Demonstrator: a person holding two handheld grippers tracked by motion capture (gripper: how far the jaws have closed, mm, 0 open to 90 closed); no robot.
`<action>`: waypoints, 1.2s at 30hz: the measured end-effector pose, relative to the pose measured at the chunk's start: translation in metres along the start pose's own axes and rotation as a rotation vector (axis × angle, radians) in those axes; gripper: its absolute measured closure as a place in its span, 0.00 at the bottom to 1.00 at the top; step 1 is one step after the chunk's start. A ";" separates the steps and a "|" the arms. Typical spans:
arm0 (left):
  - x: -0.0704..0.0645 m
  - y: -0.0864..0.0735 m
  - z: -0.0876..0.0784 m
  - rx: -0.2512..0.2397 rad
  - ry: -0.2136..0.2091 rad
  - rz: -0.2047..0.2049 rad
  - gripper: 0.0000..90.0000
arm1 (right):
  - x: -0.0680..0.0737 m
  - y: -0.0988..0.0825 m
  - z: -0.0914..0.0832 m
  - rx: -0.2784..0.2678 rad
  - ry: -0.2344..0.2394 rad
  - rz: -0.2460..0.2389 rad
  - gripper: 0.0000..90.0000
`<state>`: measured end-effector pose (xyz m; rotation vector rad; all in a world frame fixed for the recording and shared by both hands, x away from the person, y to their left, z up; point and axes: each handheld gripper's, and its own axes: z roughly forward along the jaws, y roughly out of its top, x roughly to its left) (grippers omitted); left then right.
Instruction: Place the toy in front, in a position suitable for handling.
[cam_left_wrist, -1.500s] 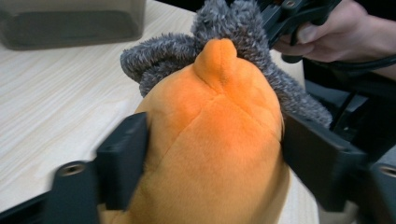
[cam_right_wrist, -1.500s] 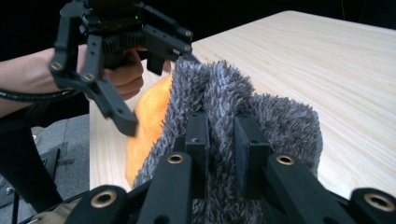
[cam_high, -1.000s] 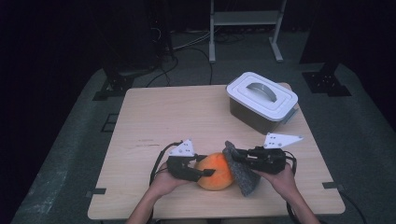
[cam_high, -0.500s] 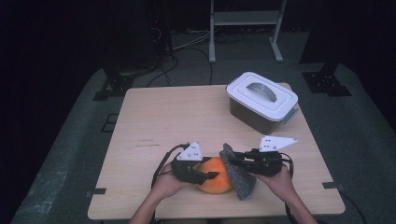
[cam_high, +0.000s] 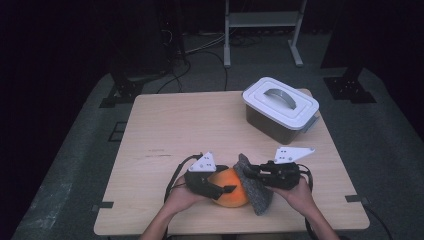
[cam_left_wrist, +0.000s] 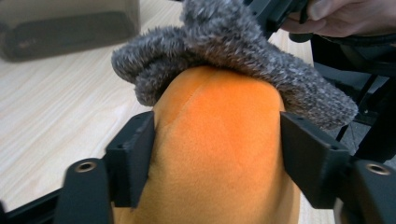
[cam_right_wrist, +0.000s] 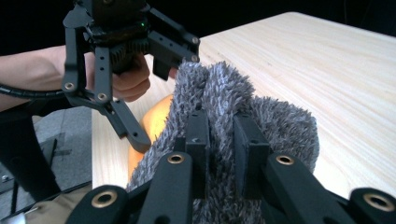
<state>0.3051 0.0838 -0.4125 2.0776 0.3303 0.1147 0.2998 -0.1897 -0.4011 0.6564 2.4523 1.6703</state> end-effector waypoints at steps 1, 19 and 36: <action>0.000 0.000 0.000 -0.001 -0.005 0.007 0.31 | -0.001 -0.001 -0.001 0.007 0.008 0.004 0.86; 0.020 -0.023 0.002 -0.004 -0.083 -0.110 0.15 | -0.019 -0.015 -0.016 0.033 0.023 0.029 0.85; 0.000 -0.006 -0.006 0.042 0.065 0.023 0.42 | -0.012 -0.001 -0.003 -0.002 0.004 0.038 0.86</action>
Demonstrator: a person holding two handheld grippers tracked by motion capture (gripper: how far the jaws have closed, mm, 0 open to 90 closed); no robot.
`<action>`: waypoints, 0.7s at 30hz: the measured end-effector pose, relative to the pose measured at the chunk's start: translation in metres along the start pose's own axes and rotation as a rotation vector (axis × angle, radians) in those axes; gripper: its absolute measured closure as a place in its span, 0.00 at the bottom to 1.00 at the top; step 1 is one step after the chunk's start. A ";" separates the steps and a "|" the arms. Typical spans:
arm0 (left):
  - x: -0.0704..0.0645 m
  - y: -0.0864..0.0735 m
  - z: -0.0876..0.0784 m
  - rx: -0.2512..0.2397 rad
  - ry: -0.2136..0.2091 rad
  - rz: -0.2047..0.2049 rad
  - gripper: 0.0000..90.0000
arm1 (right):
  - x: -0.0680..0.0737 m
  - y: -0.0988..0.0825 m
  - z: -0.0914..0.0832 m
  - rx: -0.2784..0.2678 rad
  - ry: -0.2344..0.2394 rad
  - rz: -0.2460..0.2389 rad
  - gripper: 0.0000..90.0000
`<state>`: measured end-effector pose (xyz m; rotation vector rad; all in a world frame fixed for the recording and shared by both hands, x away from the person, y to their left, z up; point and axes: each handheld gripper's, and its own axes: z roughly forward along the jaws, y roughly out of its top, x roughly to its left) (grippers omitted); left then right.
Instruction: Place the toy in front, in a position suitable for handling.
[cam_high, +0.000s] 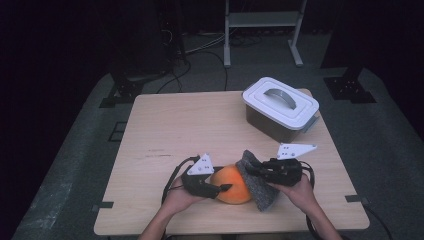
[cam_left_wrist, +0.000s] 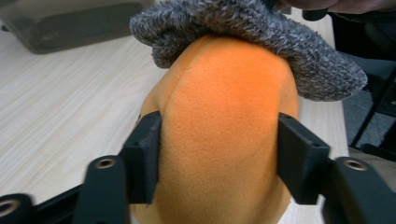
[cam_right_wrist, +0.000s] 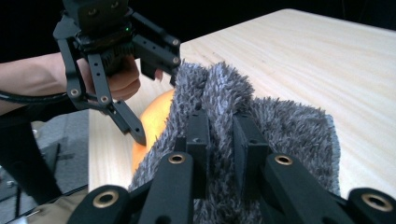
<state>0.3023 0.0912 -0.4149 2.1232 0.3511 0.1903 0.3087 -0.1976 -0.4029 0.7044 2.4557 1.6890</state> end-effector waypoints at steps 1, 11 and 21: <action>0.000 0.000 0.000 0.001 -0.014 -0.004 0.39 | -0.001 -0.002 -0.001 0.001 0.006 0.003 0.86; 0.010 -0.007 0.004 -0.001 -0.085 -0.077 0.11 | -0.004 -0.014 -0.010 0.057 0.086 -0.017 0.86; 0.012 -0.011 0.004 -0.031 -0.065 -0.113 0.43 | -0.008 -0.009 -0.015 0.039 0.062 -0.009 0.87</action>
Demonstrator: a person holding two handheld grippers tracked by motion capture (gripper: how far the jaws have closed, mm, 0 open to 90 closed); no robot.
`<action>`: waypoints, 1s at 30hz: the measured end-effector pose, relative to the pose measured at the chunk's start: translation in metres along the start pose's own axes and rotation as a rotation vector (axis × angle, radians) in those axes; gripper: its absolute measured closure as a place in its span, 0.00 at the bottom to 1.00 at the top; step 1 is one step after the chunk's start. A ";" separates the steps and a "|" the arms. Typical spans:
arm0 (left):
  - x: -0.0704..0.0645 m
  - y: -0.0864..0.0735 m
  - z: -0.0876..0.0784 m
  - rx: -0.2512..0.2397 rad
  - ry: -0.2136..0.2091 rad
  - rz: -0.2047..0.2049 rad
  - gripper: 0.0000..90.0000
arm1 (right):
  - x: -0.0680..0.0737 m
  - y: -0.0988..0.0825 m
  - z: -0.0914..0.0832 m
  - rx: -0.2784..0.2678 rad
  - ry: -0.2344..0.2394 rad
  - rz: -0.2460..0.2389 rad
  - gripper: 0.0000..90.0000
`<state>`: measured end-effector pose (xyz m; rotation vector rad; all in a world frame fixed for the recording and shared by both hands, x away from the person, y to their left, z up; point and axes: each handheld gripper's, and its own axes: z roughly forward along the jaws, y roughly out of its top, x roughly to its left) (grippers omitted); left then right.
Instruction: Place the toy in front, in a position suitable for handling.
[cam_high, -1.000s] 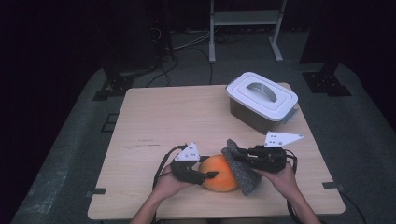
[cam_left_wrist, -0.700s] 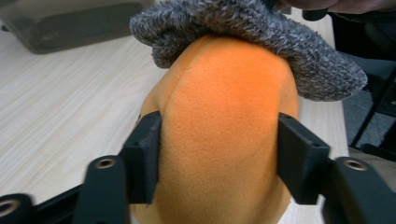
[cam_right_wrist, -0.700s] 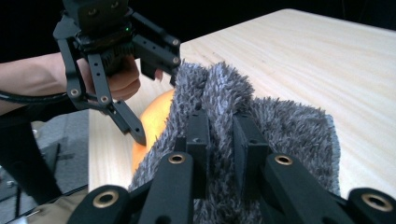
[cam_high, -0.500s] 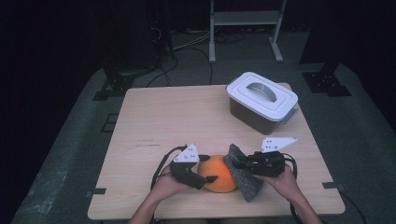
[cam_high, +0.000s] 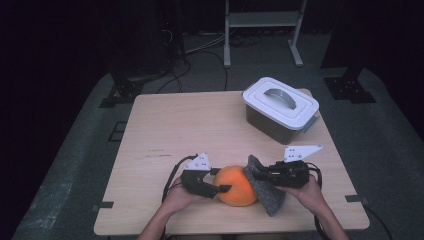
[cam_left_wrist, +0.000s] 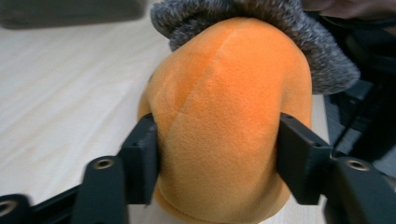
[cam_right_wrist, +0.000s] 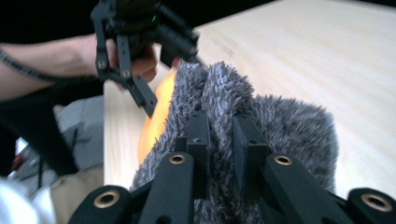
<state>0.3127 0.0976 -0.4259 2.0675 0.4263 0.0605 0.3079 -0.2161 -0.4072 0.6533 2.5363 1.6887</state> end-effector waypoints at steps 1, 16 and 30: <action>-0.001 0.002 -0.002 -0.005 0.021 0.002 0.45 | 0.002 0.004 -0.002 -0.016 -0.020 -0.003 0.87; -0.012 0.007 -0.002 -0.028 0.043 0.047 0.31 | 0.006 0.007 0.007 0.019 -0.081 -0.056 0.86; -0.002 0.001 0.012 -0.040 -0.048 -0.004 0.31 | -0.006 -0.010 -0.013 0.041 -0.079 -0.013 0.86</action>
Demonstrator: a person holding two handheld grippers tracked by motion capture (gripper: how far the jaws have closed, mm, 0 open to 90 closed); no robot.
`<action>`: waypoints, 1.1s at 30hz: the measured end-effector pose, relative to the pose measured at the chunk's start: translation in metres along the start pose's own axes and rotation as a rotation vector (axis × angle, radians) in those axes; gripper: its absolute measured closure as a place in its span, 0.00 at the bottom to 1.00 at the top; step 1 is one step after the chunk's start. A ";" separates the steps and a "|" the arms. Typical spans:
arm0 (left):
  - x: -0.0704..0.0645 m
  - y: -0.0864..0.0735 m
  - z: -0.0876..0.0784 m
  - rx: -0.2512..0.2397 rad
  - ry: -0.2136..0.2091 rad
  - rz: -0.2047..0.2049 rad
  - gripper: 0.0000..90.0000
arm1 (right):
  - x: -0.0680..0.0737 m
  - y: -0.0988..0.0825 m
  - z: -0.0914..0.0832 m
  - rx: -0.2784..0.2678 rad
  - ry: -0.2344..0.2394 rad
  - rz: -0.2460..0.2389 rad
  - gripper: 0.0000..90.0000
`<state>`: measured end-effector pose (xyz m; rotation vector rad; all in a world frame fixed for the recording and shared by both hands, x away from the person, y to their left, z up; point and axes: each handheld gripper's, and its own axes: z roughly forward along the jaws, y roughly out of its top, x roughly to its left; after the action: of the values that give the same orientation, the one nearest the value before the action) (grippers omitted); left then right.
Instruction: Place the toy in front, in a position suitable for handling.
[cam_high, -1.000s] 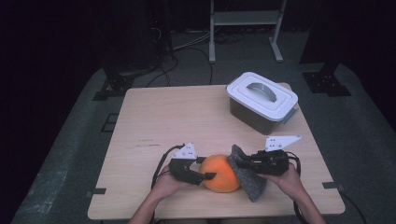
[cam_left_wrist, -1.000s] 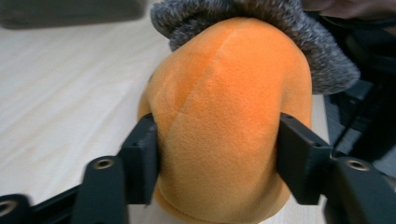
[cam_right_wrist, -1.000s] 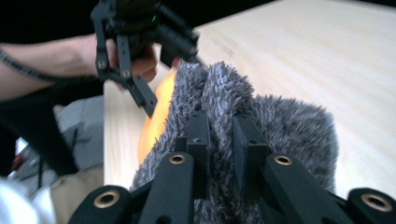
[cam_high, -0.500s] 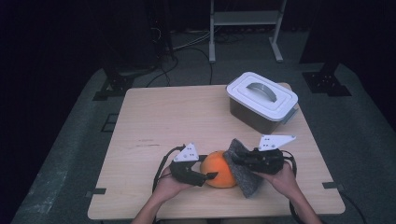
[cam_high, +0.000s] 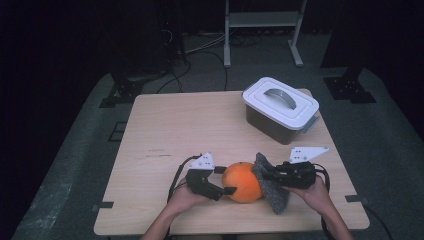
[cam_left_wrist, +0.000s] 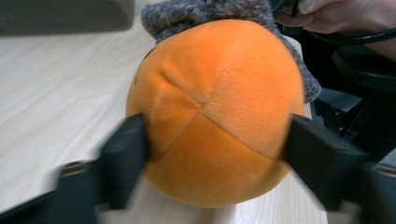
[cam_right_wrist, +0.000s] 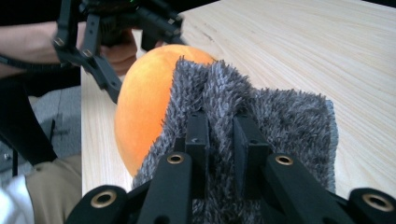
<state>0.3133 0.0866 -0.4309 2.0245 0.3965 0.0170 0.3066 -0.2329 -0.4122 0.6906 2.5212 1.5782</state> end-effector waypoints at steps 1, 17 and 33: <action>0.000 0.001 -0.001 0.003 0.010 0.008 0.40 | 0.000 0.001 0.000 -0.009 -0.001 0.013 0.86; -0.013 0.011 -0.011 0.022 0.064 0.048 0.49 | 0.015 0.021 0.016 -0.063 0.014 -0.023 0.87; 0.000 0.005 0.000 0.028 0.001 0.026 0.36 | 0.005 0.007 0.012 -0.045 0.031 0.013 0.86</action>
<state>0.3150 0.0847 -0.4267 2.0576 0.3729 0.0285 0.3084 -0.2182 -0.4106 0.6837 2.4989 1.6577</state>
